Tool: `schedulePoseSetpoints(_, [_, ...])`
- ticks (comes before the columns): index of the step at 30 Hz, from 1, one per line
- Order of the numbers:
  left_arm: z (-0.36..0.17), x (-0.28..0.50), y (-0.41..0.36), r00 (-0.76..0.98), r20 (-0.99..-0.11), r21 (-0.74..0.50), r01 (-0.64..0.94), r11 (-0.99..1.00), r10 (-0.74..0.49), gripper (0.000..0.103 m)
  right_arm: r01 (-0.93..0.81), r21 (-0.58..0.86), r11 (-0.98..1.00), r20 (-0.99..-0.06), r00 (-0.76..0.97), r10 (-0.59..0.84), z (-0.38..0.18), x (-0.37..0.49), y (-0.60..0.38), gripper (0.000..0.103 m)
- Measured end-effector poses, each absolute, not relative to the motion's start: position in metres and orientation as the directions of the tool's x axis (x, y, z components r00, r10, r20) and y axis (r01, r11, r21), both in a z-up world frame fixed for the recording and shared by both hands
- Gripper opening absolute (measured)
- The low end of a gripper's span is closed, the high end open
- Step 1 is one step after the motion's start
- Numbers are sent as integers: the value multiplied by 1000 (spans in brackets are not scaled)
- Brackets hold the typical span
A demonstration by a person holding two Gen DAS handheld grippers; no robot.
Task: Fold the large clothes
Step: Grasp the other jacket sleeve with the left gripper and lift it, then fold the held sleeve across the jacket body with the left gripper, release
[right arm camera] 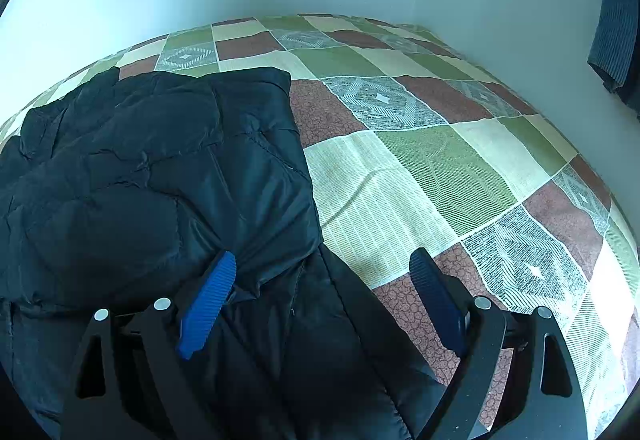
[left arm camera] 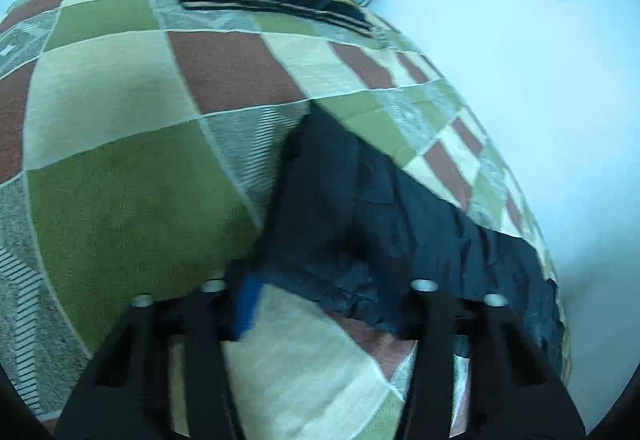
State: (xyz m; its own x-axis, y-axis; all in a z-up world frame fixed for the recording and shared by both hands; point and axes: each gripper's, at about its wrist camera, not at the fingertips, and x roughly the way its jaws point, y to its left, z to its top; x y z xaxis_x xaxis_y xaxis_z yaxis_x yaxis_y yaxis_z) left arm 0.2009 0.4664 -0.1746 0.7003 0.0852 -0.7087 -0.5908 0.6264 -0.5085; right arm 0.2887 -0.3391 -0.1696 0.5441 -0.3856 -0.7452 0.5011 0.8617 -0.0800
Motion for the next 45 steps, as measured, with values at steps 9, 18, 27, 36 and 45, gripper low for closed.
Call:
schedulePoseSetpoints(9, [-176,192,477,735,-671,-584,-606,540,98,57,503,-77,861,-746,544,-384,-169,289,-339,87])
schedulePoseSetpoints(18, [-156,206,460,722,-676,-485,-585,650,146,9,504,-72,861,-747,545,-381,-170,288,-339,87])
schedulePoseSetpoints(27, [-57,232,358,842,-535,-460,-366,809,77,8,505,-57,861,-747,551,-373,-170,288,-341,87])
schedulePoseSetpoints(36, [-20,299,155,830,-528,-377,-39,925,-181,8,504,-45,862,-750,554,-363,-171,287,-342,87])
schedulePoseSetpoints(45, [-51,335,-14,721,-591,-338,184,923,-360,8,503,-17,864,-754,561,-341,-172,286,-346,87])
